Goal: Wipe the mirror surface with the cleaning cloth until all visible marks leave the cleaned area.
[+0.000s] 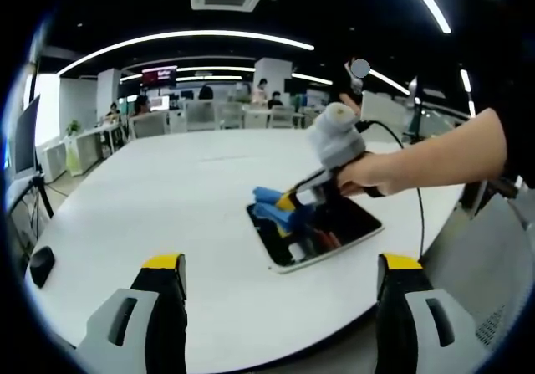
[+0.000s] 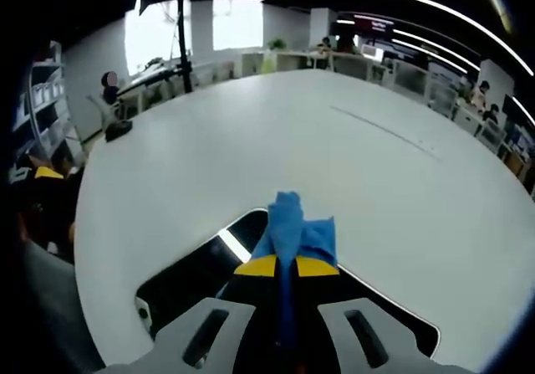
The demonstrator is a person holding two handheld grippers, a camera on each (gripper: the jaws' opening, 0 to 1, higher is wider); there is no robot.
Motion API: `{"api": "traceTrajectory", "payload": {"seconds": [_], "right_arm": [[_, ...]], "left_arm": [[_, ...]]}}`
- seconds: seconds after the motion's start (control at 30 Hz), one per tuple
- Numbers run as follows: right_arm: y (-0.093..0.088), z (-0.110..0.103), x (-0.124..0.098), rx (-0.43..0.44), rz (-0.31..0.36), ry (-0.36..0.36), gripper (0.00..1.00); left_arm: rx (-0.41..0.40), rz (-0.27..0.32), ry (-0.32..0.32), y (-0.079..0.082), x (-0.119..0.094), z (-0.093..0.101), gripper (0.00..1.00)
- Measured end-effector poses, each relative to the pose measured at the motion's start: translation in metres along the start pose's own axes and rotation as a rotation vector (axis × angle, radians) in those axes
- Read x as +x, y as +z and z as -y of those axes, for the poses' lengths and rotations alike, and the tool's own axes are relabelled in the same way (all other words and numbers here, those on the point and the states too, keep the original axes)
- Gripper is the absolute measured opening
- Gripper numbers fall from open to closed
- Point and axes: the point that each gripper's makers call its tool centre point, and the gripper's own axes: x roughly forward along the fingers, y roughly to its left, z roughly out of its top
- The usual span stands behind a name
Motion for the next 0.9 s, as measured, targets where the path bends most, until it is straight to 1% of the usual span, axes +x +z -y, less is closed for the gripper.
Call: {"api": "traceTrajectory", "payload": {"seconds": [0.27, 0.4, 0.57, 0.73, 0.9], "right_arm": [[-0.006, 0.009, -0.006, 0.019, -0.002, -0.016, 0.01], [-0.006, 0.007, -0.009, 0.026, 0.000, -0.019, 0.01], [-0.006, 0.008, -0.008, 0.058, 0.000, -0.014, 0.01], [-0.006, 0.004, -0.011, 0.073, 0.008, -0.027, 0.01], [-0.008, 0.001, -0.014, 0.091, 0.008, -0.015, 0.01]], "left_arm": [[-0.007, 0.006, 0.004, 0.001, 0.000, -0.001, 0.95], [-0.006, 0.004, 0.005, 0.001, 0.000, -0.001, 0.95], [-0.005, 0.004, 0.004, 0.001, 0.000, -0.001, 0.95], [-0.006, 0.005, 0.003, 0.001, 0.000, 0.000, 0.95], [-0.006, 0.020, 0.006, 0.004, -0.001, -0.001, 0.96]]}}
